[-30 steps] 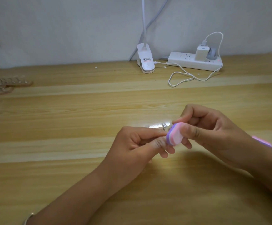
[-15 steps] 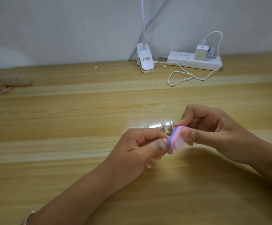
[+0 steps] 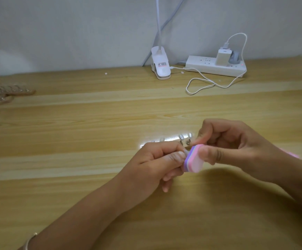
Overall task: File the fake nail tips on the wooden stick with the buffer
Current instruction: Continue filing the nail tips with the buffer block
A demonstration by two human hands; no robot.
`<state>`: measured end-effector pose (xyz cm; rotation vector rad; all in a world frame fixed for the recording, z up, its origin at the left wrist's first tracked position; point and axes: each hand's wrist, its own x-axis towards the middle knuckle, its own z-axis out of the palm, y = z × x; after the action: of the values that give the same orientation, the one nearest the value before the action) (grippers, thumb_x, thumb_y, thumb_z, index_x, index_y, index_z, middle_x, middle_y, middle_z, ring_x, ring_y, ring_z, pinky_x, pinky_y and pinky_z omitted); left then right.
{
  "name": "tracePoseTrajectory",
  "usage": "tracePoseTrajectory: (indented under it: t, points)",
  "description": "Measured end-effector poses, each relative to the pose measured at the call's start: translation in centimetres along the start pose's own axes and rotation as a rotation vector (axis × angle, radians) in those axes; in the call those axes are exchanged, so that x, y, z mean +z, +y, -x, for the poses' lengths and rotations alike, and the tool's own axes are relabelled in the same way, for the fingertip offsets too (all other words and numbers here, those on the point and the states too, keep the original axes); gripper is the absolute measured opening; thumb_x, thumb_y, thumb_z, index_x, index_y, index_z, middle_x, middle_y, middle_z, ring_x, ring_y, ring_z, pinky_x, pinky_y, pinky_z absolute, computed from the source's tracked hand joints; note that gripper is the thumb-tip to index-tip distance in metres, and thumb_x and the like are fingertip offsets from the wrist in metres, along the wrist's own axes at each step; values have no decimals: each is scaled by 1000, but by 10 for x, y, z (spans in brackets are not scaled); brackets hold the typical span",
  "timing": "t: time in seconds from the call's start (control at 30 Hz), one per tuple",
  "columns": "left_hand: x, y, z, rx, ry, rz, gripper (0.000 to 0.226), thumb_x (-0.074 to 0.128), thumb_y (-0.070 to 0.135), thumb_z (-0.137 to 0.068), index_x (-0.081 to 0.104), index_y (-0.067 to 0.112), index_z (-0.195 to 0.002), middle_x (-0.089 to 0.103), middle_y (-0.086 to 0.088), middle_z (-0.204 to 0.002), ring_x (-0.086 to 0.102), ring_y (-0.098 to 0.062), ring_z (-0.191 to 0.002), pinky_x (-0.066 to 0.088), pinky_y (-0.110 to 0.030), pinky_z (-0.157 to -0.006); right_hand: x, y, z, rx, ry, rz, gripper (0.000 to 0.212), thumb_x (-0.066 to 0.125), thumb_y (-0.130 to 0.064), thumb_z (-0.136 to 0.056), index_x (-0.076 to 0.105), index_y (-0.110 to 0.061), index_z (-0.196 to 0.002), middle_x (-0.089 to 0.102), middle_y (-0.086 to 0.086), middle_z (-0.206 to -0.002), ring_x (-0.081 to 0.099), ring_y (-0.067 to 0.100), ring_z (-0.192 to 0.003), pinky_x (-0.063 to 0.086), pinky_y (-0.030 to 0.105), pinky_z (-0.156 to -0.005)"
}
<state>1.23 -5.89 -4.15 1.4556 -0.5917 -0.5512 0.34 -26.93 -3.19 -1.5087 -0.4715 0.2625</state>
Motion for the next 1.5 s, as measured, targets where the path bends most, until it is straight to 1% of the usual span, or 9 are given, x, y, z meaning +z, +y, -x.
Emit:
tracePoseTrajectory:
  t: [0.1,0.4,0.6,0.73,1.0,1.2,1.33,1.4,1.5]
  points:
    - [0,1,0,-17,-19,44,24,46,15,-91,60,14,-71,36,3,-57,31,-12,-54,37,-25,-47,-2,0,1,9,60,59,30,70,-24,-77,58,3,-83,68,-3,-73,55,6,-63,46,18,-57]
    - [2,-1,-1,-27,-43,98,25,47,16,-92,60,17,-71,37,2,-58,33,-11,-54,37,-24,-46,2,-2,1,7,28,14,23,70,-19,-77,57,0,-82,66,0,-69,52,8,-59,45,18,-55]
    - [1,-3,-1,62,2,-63,23,46,15,-95,62,16,-78,42,8,-61,38,-9,-57,40,-25,-46,0,-3,1,29,27,16,19,71,-20,-76,60,-4,-78,67,0,-71,53,7,-60,46,18,-56]
    - [0,-4,0,108,37,-178,27,49,19,-95,65,29,-75,45,8,-63,42,-11,-57,42,-24,-49,-1,0,2,47,-50,-4,15,76,-16,-85,64,-8,-82,70,-1,-77,61,8,-67,49,18,-62]
    - [-2,-3,0,139,80,-143,23,46,14,-96,64,16,-81,55,16,-69,46,-8,-63,43,-27,-48,-14,-2,-2,-60,138,-139,5,72,-10,-79,69,-14,-81,67,6,-70,53,17,-61,48,23,-59]
    - [-1,-4,0,143,89,-154,23,47,15,-96,65,17,-82,56,12,-71,49,-10,-65,43,-29,-49,-19,-4,-3,-42,172,-239,8,64,-16,-74,64,-13,-81,66,10,-92,66,26,-88,56,29,-74]
    - [-2,-6,0,136,96,-160,24,48,17,-96,68,16,-82,55,6,-69,49,-10,-64,44,-28,-49,-10,-2,1,-71,156,42,17,49,-1,-79,60,-14,-80,58,8,-71,50,23,-61,44,28,-57]
    - [-2,-6,-1,135,94,-154,25,48,17,-96,67,17,-81,54,7,-66,48,-9,-61,43,-27,-48,-1,0,5,-155,161,283,15,51,-7,-84,61,-17,-82,51,0,-67,39,20,-58,34,29,-54]
    - [-2,-7,-2,130,85,-151,25,48,18,-96,67,19,-80,51,3,-65,46,-11,-61,43,-28,-48,9,2,8,-288,146,601,14,54,-19,-91,68,-19,-96,55,-3,-68,41,12,-56,37,24,-55]
